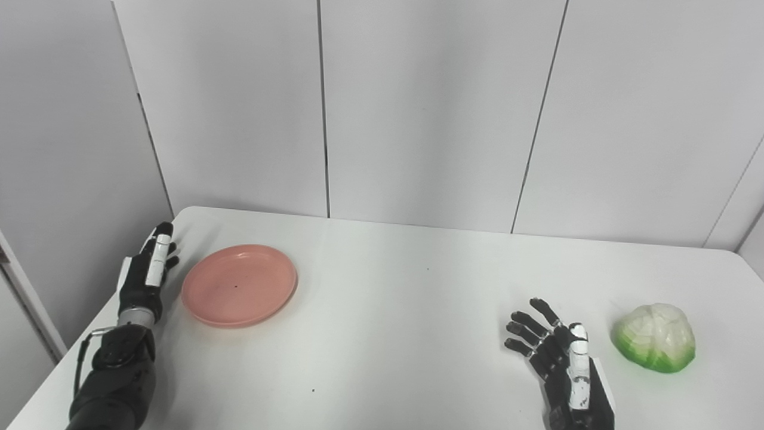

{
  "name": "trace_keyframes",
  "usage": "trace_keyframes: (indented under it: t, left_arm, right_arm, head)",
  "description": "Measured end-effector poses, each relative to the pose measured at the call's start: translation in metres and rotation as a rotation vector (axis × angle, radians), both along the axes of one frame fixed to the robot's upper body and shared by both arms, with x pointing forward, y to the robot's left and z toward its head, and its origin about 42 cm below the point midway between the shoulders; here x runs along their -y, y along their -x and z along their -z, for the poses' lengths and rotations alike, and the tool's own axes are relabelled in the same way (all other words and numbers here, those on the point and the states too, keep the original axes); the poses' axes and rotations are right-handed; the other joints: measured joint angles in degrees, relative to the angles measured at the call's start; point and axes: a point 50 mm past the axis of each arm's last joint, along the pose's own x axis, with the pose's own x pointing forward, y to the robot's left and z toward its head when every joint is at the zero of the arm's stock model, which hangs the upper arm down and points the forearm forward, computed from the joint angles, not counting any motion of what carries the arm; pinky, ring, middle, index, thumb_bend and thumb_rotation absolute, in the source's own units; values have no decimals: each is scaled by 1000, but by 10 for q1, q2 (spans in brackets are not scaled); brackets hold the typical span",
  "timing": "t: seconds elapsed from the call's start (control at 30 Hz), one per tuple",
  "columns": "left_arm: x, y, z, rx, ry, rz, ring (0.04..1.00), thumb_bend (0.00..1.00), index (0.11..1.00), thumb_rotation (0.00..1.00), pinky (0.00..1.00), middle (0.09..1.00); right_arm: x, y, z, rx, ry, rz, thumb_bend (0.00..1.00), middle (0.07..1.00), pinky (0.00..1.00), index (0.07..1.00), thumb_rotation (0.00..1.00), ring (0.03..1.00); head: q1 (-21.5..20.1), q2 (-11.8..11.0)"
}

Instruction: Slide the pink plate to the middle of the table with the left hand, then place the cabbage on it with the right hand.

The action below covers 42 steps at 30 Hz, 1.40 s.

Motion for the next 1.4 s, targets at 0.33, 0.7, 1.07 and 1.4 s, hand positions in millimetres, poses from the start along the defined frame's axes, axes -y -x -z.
trace_keyframes:
  t: [0.33,0.7,1.07,1.4]
  left_arm:
    - [35,-10,3,66,131,87,966,897,906,883,934,949]
    - [63,-16,2,72,125,177,925,934,898,873,840,899]
    - [91,-17,5,65,90,263,930,909,908,833,847,903]
    - [133,-20,7,62,78,368,930,956,914,840,887,908]
  right_arm:
    - [0,2,1,1,9,-30,771,716,673,812,1000,727]
    - [0,2,1,-10,6,-31,777,707,673,801,1000,717]
    - [1,7,2,-28,-9,-38,852,713,665,800,943,716]
    - [0,7,1,-22,-39,-57,868,718,662,797,907,720]
  head:
    - [-1,3]
    - [-5,10]
    - [-10,19]
    - [-39,32]
